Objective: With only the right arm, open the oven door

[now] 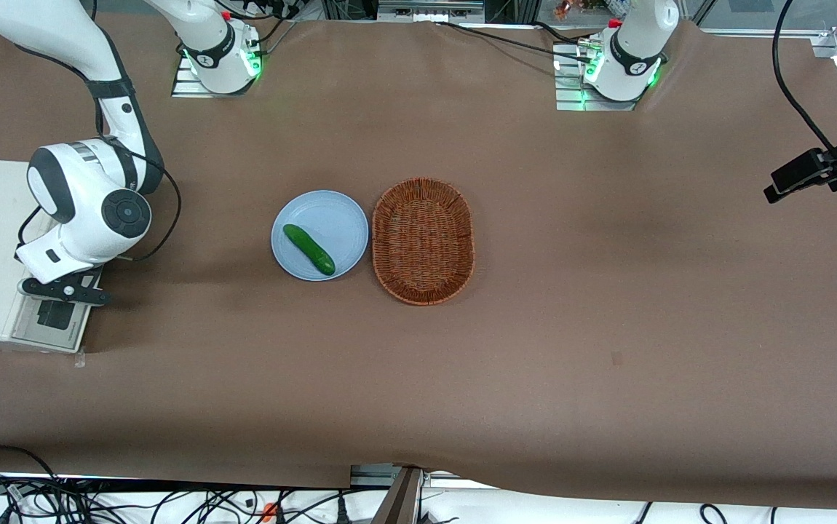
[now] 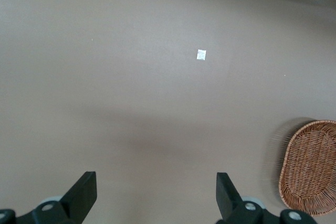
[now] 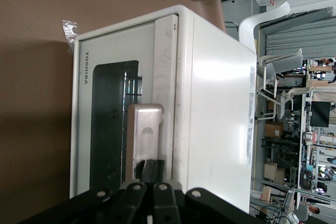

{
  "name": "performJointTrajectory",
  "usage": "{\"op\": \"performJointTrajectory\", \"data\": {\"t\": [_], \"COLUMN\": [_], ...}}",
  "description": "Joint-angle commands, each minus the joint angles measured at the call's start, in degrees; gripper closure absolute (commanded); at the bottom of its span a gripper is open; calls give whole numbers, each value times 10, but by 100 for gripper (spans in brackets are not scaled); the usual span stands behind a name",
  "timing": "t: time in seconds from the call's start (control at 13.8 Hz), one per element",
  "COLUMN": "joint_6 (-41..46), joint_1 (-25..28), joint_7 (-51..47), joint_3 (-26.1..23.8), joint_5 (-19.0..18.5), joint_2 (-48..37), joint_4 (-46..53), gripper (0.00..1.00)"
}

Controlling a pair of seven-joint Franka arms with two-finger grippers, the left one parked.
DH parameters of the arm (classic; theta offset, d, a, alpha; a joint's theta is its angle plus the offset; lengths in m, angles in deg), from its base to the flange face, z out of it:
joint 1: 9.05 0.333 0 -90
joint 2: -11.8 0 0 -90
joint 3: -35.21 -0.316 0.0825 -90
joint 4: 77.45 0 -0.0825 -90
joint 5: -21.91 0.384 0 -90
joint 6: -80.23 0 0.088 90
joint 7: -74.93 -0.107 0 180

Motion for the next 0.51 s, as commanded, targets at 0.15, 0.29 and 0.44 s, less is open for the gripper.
{"op": "performJointTrajectory", "data": {"t": [0.15, 0.29, 0.44], "joint_6": [-47, -60, -77], "joint_1": [-1, 0, 3], "joint_7": [-20, -20, -20], "joint_3": [-5, -7, -7], "joint_5": [34, 53, 65], "joint_2": [23, 27, 35], "joint_4": [2, 2, 3], "gripper": [100, 100, 100]}}
